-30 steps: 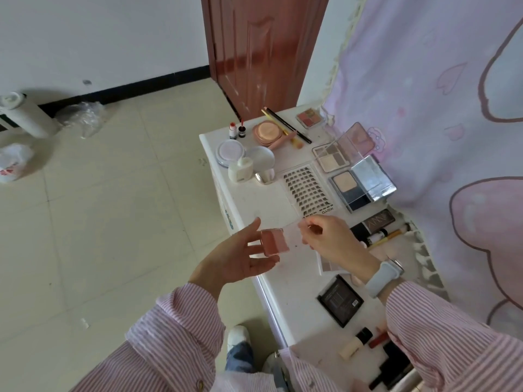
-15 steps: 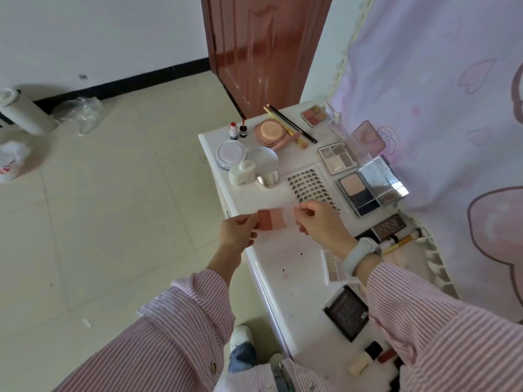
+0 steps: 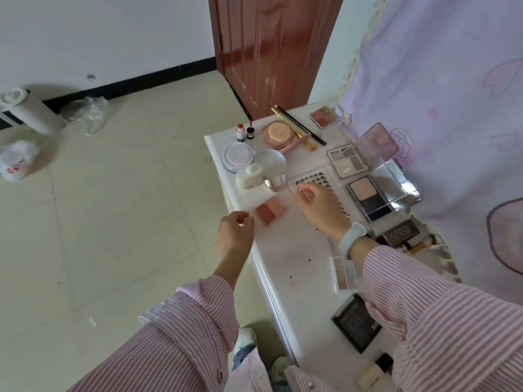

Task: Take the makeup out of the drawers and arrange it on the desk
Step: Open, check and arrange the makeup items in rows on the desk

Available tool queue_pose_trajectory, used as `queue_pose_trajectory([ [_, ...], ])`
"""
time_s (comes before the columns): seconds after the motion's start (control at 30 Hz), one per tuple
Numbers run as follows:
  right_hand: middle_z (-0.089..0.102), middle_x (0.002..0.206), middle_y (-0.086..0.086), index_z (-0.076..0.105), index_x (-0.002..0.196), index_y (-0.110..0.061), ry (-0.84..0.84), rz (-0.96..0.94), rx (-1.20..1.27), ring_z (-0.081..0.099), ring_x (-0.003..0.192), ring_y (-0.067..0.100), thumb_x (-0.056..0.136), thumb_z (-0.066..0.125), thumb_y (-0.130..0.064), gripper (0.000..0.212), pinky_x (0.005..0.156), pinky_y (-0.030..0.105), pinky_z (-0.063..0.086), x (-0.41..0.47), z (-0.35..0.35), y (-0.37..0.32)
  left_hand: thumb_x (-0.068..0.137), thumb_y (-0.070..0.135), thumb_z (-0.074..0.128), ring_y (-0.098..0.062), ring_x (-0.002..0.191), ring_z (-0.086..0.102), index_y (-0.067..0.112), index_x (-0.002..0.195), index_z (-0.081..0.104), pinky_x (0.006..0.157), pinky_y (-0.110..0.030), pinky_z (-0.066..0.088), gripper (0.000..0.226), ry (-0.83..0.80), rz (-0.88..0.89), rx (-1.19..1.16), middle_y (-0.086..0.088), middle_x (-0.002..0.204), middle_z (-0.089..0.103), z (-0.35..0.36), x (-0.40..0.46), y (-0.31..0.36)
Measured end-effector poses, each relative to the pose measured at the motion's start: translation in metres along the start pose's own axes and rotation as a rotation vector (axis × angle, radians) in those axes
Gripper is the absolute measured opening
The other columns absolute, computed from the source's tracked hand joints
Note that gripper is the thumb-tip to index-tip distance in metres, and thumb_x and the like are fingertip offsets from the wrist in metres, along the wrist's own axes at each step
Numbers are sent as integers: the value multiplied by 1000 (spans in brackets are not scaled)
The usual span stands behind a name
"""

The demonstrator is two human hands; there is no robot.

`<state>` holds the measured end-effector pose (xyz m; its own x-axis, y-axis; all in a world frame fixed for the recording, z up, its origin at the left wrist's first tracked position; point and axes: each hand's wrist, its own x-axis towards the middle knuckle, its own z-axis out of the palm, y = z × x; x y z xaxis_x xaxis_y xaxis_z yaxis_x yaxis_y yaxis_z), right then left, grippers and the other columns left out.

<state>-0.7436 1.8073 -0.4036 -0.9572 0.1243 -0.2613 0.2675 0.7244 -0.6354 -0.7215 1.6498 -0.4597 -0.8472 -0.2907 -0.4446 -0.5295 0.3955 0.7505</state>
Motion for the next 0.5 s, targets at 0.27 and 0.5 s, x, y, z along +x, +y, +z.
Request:
queue_pose_trajectory([
  [0.27, 61, 106, 10, 61, 110, -6, -24, -138, -393, 55, 98, 28, 85, 61, -13, 26, 82, 44, 50, -99, -15, 92, 74, 14, 73, -34, 111, 55, 12, 114, 61, 86, -48, 49, 42, -7, 634, 464, -12, 118, 60, 22, -82, -44],
  [0.5, 13, 155, 9, 15, 146, -16, -315, -209, -879, 17, 141, 27, 88, 49, -42, 72, 108, 56, 21, -113, -19, 120, 91, 41, 47, -23, 139, -12, 27, 145, 21, 109, -57, 11, 62, -297, 631, 740, 2, 154, -2, 35, -101, -80],
])
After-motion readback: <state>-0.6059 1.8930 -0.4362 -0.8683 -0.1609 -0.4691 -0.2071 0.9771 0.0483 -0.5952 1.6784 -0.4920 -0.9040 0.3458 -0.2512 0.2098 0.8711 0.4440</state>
